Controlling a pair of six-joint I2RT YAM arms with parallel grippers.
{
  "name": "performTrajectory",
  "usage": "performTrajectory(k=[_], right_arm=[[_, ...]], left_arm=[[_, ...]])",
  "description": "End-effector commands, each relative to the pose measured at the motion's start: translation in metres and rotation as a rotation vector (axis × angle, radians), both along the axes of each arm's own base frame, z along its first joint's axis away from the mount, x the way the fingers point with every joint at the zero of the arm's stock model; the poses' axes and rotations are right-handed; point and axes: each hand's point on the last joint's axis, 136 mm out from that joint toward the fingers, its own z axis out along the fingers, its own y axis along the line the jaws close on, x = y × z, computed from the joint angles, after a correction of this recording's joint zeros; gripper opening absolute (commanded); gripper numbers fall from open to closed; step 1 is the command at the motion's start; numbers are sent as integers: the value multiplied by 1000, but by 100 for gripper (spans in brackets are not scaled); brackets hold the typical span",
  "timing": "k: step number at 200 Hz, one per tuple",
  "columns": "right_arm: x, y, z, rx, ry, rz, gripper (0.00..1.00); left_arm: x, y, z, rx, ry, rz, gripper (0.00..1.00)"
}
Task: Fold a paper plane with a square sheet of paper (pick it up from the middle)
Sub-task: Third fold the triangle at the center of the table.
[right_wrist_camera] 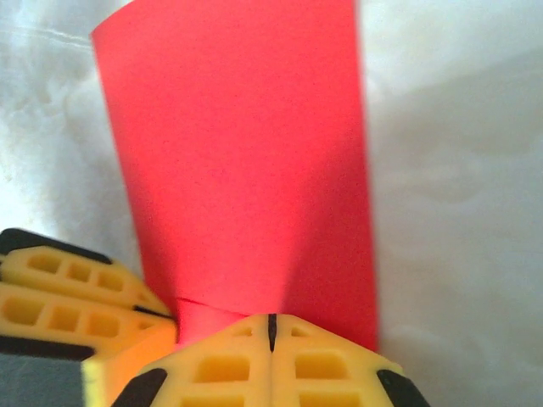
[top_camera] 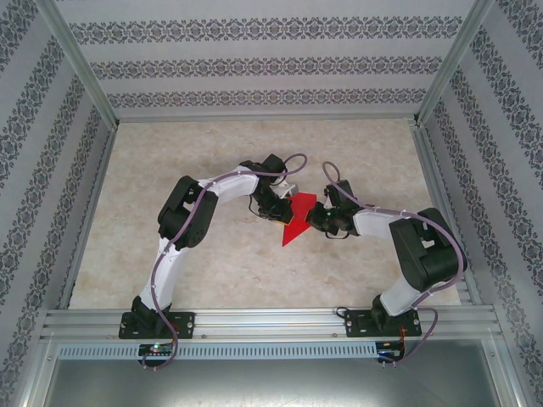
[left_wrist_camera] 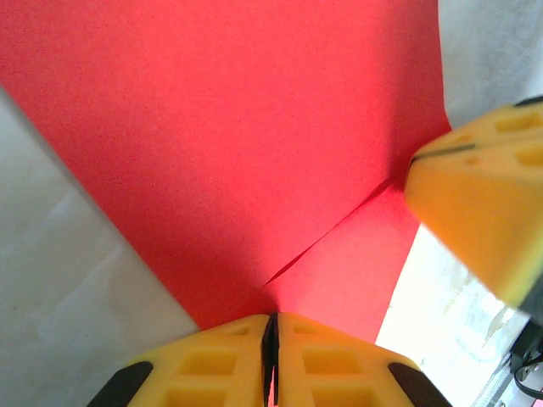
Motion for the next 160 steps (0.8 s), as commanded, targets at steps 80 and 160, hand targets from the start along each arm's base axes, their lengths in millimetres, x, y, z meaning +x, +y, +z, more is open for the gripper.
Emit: performTrajectory(k=[80,160], right_arm=[[-2,-33,21,-22,-64,-31,3],[-4,22,-1,73,-8,67,4]], left_arm=[[-20,44,-63,231,66,1,13],[-20,43,-64,228,74,1,13]])
